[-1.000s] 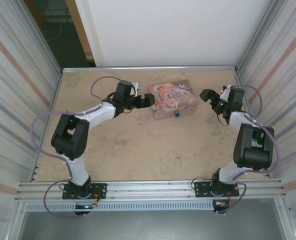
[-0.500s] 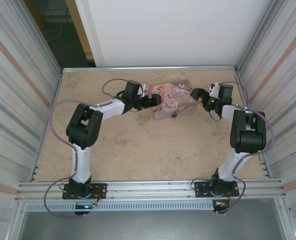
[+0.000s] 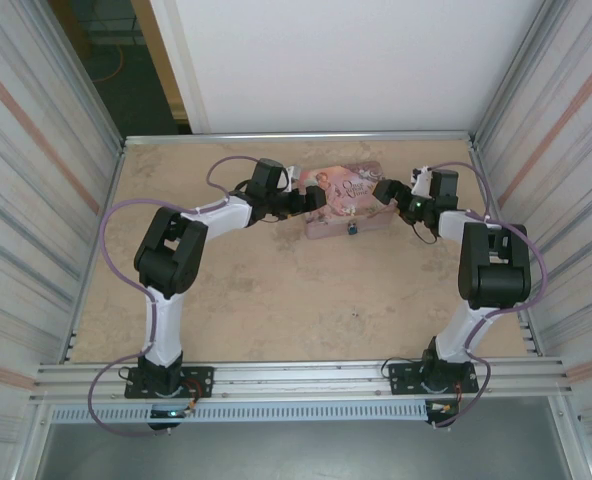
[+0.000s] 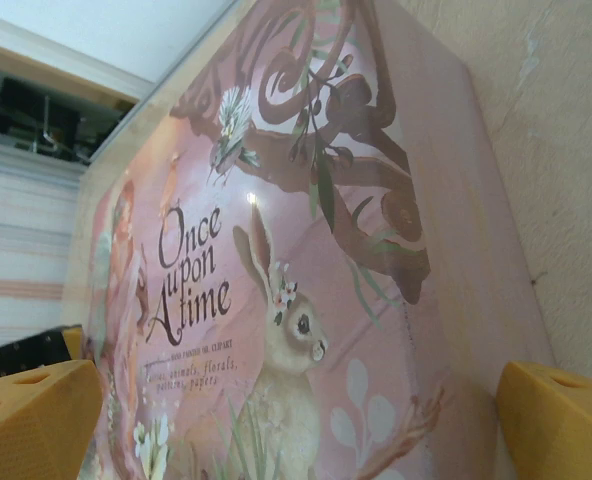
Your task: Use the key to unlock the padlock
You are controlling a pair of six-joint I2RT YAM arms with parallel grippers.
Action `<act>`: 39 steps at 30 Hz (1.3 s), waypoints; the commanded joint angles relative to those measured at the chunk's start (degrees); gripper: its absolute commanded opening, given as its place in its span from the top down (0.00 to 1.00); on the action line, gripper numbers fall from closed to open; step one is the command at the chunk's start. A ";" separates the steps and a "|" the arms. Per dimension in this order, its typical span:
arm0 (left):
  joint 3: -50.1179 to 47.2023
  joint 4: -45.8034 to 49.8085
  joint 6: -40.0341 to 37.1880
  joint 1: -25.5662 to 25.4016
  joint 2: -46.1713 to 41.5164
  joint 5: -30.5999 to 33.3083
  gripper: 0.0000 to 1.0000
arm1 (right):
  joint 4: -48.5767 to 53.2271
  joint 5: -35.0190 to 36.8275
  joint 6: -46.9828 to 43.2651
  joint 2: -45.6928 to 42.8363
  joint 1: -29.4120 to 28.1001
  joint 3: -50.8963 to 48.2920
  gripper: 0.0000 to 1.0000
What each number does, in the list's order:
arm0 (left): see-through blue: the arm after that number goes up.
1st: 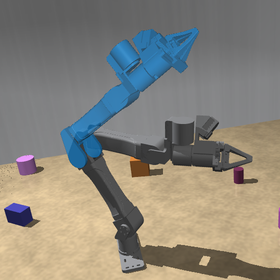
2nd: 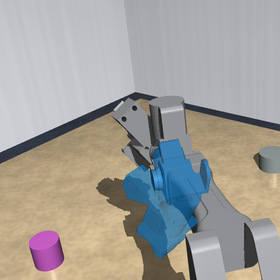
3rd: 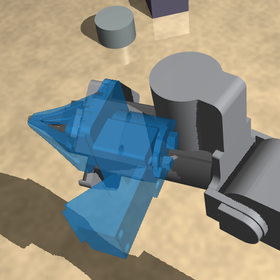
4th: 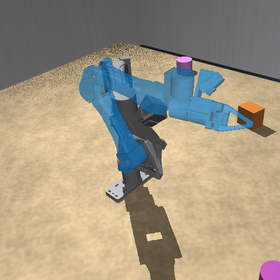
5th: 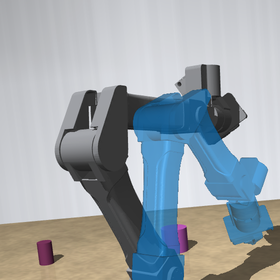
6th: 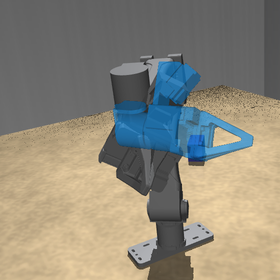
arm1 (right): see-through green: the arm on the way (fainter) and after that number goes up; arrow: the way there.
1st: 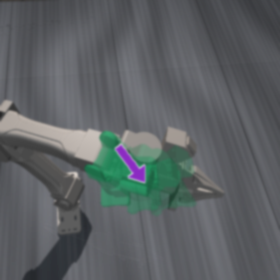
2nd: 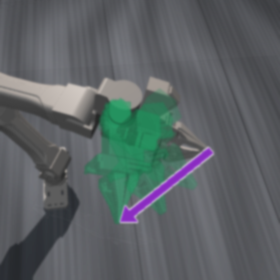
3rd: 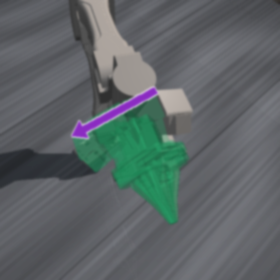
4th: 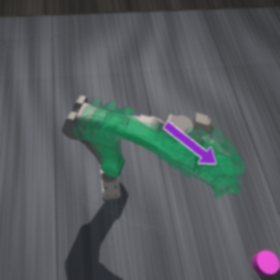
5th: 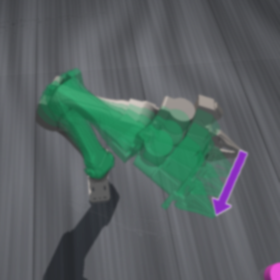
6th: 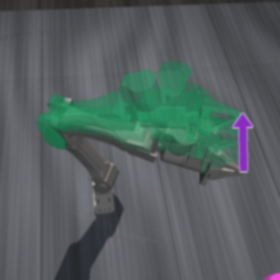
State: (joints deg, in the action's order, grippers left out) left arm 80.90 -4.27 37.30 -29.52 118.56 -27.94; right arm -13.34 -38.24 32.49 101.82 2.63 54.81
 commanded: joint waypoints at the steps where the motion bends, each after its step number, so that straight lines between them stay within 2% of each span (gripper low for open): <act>1: 0.03 -1.31 -0.71 -0.98 -2.39 -2.04 0.01 | 2.30 -4.13 -1.03 -4.11 -3.62 -1.80 0.01; 14: -7.86 -0.57 -2.22 2.15 -9.52 0.08 0.01 | 4.33 1.95 0.60 -12.47 -14.43 -7.45 0.01; 24: -13.02 0.23 -3.80 6.53 -14.10 1.13 0.01 | 2.36 8.61 4.79 -12.94 -24.51 -8.07 0.01; 31: -13.94 0.42 -3.78 8.62 -14.41 1.23 0.01 | 1.85 11.87 6.33 -11.83 -27.64 -7.35 0.01; 39: -13.22 2.09 -4.08 10.82 -14.66 3.20 0.01 | 8.74 20.83 5.42 -14.22 -27.16 -6.53 0.01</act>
State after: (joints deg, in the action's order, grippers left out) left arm 67.57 -2.79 34.11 -19.25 107.24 -22.04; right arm -6.98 -21.71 37.52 90.21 -24.32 46.37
